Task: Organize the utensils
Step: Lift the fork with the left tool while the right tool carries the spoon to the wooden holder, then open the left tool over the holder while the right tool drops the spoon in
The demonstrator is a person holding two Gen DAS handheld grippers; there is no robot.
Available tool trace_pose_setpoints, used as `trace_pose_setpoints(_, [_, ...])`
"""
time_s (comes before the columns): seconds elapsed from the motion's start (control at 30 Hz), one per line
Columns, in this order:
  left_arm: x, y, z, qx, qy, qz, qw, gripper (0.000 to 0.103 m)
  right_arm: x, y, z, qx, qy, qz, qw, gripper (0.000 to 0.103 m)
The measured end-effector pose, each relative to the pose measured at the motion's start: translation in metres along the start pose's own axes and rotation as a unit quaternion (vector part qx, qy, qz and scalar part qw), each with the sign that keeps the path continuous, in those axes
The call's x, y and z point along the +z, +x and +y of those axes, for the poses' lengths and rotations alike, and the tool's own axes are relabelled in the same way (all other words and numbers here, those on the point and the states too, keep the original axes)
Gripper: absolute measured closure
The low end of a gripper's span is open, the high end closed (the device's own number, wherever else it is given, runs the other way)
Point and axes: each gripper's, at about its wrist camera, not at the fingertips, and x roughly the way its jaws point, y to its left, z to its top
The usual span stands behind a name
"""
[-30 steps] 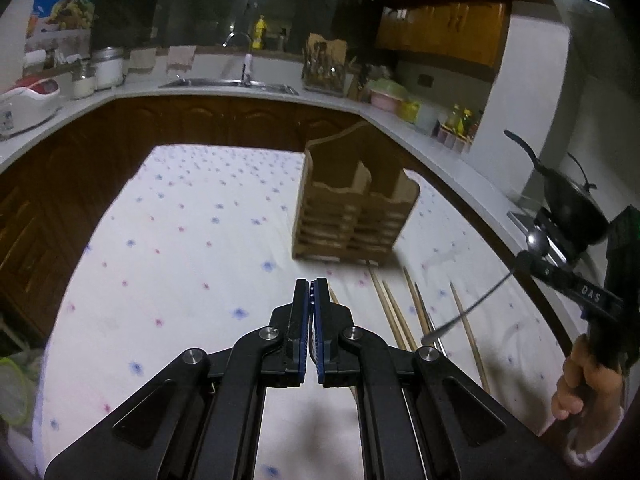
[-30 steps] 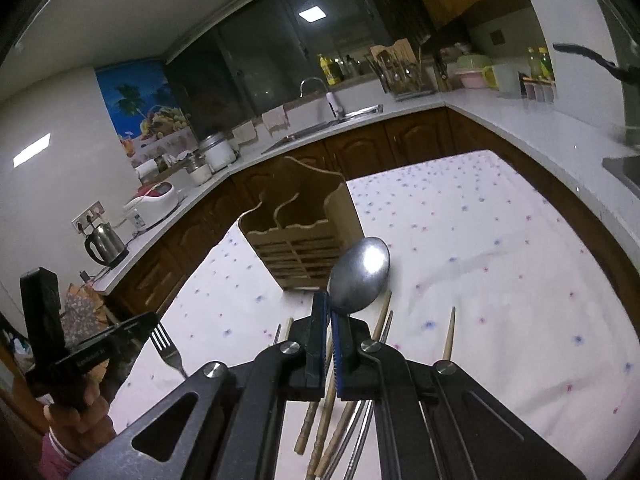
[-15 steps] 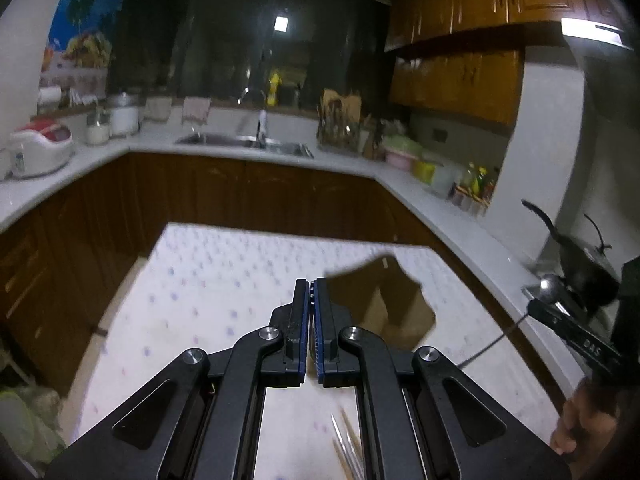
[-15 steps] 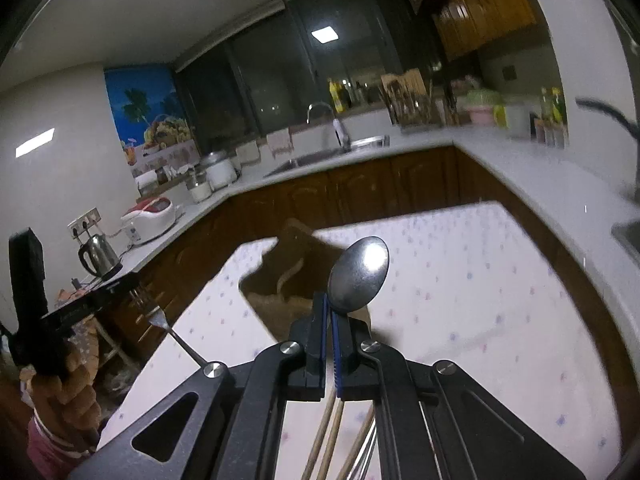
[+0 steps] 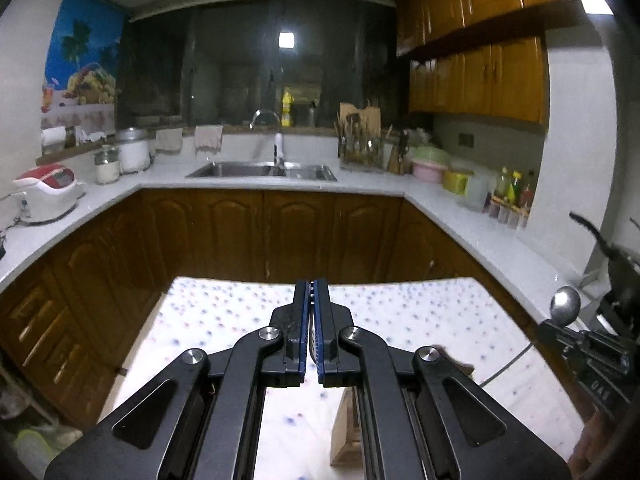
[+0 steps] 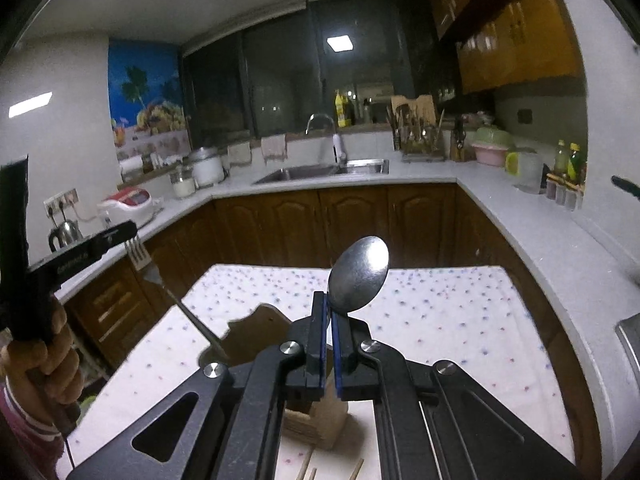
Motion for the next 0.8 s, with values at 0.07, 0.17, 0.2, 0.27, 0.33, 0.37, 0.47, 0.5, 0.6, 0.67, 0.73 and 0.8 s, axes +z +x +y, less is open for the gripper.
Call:
trace_pose_setpoints(0.07, [-0.010, 0.015, -0.004, 0.001, 0.004, 0.014, 0.9999, 0.101, -0.007, 0.017, -0.001, 0.000, -0.002, 0.016, 1.000, 0.101])
trace_pose_setpoints(0.17, [-0.029, 0.034, -0.010, -0.003, 0.004, 0.042, 0.9991, 0.101, -0.020, 0.036, -0.002, 0.003, -0.003, 0.038, 0.999, 0.101])
trace_pose_setpoints(0.2, [-0.032, 0.038, -0.013, -0.004, 0.004, 0.049, 0.9988, 0.101, -0.025, 0.042, -0.003, 0.004, -0.002, 0.047, 0.999, 0.101])
trace_pose_setpoints(0.27, [-0.044, 0.046, -0.017, -0.008, 0.006, 0.063, 0.9980, 0.101, -0.034, 0.051, -0.005, 0.004, 0.000, 0.061, 0.998, 0.101])
trace_pose_setpoints(0.33, [-0.050, 0.046, -0.022, -0.010, 0.011, 0.062, 0.9979, 0.101, -0.040, 0.058, -0.006, 0.005, 0.003, 0.072, 0.997, 0.101])
trace_pose_setpoints(0.37, [-0.051, 0.046, -0.024, -0.011, 0.015, 0.063, 0.9978, 0.101, -0.044, 0.060, -0.005, 0.006, 0.004, 0.078, 0.997, 0.101])
trace_pose_setpoints(0.47, [-0.052, 0.046, -0.030, -0.016, 0.023, 0.065, 0.9975, 0.101, -0.051, 0.065, -0.005, 0.012, 0.005, 0.089, 0.996, 0.101])
trace_pose_setpoints(0.5, [-0.051, 0.047, -0.031, -0.016, 0.024, 0.066, 0.9974, 0.101, -0.052, 0.065, -0.004, 0.009, 0.003, 0.088, 0.996, 0.101])
trace_pose_setpoints(0.6, [-0.050, 0.047, -0.030, -0.016, 0.025, 0.066, 0.9974, 0.101, -0.051, 0.066, -0.003, 0.014, 0.008, 0.088, 0.996, 0.101])
trace_pose_setpoints(0.67, [-0.049, 0.049, -0.031, -0.015, 0.026, 0.067, 0.9973, 0.101, -0.050, 0.068, -0.004, 0.014, 0.012, 0.089, 0.996, 0.101])
trace_pose_setpoints(0.73, [-0.048, 0.049, -0.031, -0.016, 0.026, 0.068, 0.9972, 0.101, -0.049, 0.069, -0.005, 0.014, 0.014, 0.090, 0.996, 0.100])
trace_pose_setpoints(0.8, [-0.047, 0.049, -0.031, -0.021, 0.021, 0.074, 0.9968, 0.098, -0.048, 0.070, -0.008, 0.018, 0.017, 0.092, 0.995, 0.099])
